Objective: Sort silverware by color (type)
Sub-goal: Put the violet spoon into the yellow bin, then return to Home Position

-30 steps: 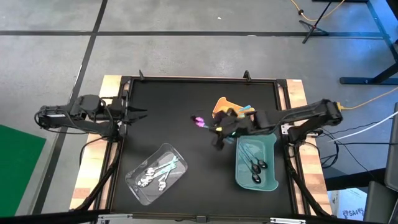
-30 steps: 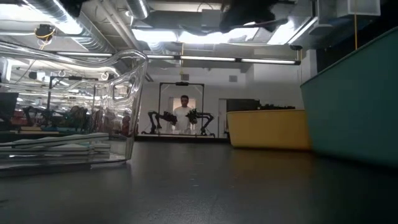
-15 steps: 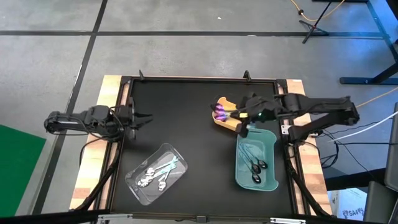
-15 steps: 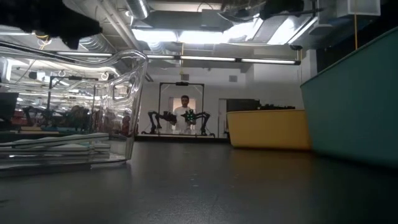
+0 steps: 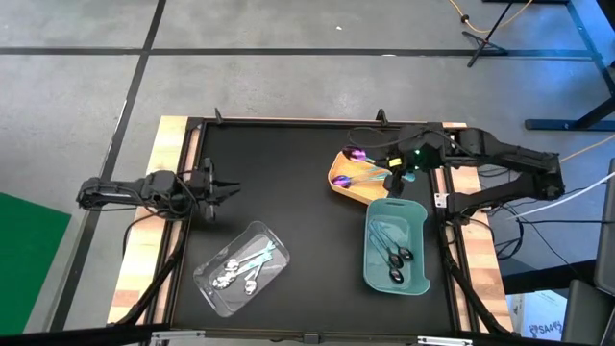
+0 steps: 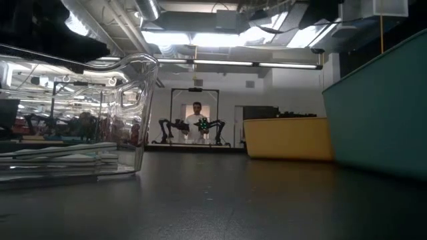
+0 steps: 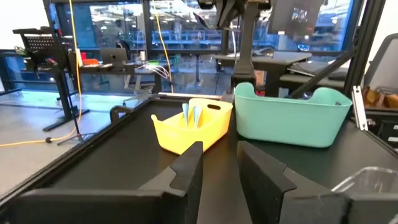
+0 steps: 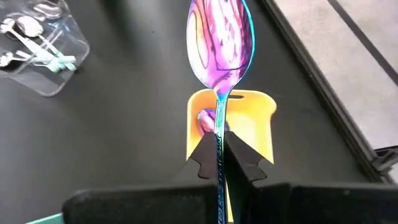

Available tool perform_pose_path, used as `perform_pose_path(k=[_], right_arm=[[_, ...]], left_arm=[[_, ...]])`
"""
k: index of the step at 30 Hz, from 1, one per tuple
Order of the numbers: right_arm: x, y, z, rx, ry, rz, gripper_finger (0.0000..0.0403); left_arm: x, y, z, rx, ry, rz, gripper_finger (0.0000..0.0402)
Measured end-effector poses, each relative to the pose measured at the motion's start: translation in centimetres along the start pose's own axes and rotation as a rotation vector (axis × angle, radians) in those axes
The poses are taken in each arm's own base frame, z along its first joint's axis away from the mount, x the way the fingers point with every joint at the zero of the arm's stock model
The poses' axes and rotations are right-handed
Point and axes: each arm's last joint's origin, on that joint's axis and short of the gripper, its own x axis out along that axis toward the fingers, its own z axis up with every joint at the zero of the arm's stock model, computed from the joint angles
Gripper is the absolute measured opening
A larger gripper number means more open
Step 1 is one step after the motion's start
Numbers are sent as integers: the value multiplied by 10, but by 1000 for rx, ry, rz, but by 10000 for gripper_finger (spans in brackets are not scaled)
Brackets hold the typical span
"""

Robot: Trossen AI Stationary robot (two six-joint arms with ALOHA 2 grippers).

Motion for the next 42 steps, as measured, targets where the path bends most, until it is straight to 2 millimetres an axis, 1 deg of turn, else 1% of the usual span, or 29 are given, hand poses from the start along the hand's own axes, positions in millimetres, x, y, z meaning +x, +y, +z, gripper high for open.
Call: perform_pose_path(k=[4,7,12,17,21,26,32,38,42], right_arm=[[0,-9,-1,-31,13,-24,0],[1,-15,0,-58,23,-3,0],[2,-22,0,-128,29,43,0],[2,-30,-2,-245,55,26,1],[7,-37,-5,-294,74,6,1],[23,-48,-17,-306,146,-15,1],[48,-58,-32,-277,188,-26,0],[77,-60,-47,-280,153,28,0],[96,-60,-58,-271,191,43,0]], left_arm=[[2,0,-12,3,15,-2,94],[5,-1,-18,-1,3,-3,94],[7,-2,-21,20,-50,-25,94],[7,-4,-22,51,-43,-93,94],[7,-5,-23,48,-37,-116,94],[7,-4,-23,52,-35,-111,94],[7,-4,-23,52,-36,-110,94],[7,-4,-23,52,-35,-109,94],[7,-4,-23,52,-35,-109,94]])
